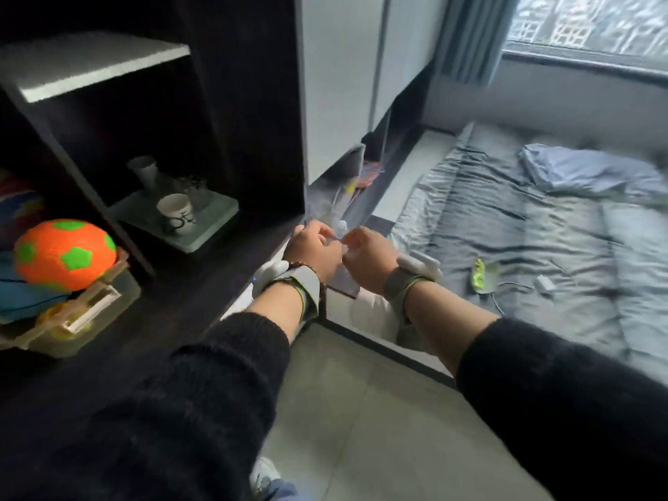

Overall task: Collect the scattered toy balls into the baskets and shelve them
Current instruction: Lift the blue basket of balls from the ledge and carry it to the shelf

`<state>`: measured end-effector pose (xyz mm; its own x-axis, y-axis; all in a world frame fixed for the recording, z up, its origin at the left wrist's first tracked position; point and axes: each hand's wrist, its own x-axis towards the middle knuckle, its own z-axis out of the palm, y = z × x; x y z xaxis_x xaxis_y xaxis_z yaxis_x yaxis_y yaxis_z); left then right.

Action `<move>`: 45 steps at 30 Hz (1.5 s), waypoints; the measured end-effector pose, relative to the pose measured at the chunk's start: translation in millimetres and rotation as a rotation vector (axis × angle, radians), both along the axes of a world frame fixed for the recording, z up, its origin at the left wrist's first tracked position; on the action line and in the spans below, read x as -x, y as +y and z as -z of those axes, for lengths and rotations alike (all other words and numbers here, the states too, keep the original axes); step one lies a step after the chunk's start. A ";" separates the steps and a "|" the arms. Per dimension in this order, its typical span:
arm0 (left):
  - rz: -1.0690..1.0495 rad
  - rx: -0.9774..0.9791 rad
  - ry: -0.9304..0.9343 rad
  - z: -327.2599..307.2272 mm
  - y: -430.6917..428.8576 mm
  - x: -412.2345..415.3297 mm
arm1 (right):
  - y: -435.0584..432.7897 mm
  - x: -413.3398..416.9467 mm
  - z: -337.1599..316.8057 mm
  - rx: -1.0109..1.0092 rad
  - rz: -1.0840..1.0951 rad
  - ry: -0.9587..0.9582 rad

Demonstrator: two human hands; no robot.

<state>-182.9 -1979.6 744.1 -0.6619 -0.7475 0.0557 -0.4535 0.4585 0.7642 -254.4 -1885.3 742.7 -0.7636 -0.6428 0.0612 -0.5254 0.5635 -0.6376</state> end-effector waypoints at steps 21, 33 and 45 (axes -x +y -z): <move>0.862 -0.079 -0.008 -17.0 427.6 316.4 | 469.1 199.4 -31.0 0.092 0.993 -0.108; 1.341 -0.132 -0.019 -23.2 656.1 409.2 | 664.2 240.8 -38.4 0.149 1.502 -0.070; 1.588 -0.096 0.009 -32.4 882.7 434.2 | 877.4 250.7 -36.3 0.225 1.683 -0.022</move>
